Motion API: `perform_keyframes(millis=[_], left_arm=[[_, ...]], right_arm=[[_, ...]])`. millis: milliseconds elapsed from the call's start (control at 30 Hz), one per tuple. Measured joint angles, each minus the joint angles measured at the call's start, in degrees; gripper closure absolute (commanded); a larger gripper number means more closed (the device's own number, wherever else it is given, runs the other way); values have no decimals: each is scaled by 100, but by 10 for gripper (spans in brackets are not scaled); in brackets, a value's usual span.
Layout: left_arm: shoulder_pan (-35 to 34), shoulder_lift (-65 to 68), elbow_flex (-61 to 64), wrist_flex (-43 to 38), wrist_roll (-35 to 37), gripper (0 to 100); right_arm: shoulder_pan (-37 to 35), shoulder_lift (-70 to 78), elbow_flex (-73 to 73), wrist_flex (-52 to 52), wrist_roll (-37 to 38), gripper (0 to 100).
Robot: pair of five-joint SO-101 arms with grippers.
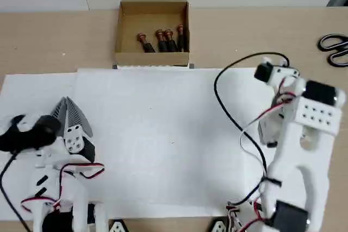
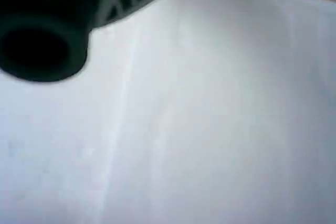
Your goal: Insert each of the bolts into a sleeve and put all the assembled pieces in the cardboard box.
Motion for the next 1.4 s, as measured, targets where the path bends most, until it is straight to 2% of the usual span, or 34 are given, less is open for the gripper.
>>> perform_keyframes(millis=[100, 367, 567, 767, 867, 1167, 1400], left_arm=[[0, 589, -387, -18, -299, 994], [0, 2989, -2207, 88, -360, 994], [-26, 4835, -3903, 1407, 70, 994], [-220, 6470, -5055, 2752, 44, 994], [-220, 7147, -5160, 2998, -695, 994], [-220, 8299, -5160, 3007, -3059, 994], [-413, 8615, -5169, 2787, -5785, 993]], right_arm=[[202, -360, 448, -62, 176, 995], [492, -985, 1354, -369, 255, 995], [492, -1371, 1635, -378, 255, 995], [492, -1811, 2092, -448, 255, 995], [651, -2004, 2224, -536, 290, 995], [791, -2092, 2330, -633, 290, 995], [791, -2092, 2330, -712, 290, 995]])
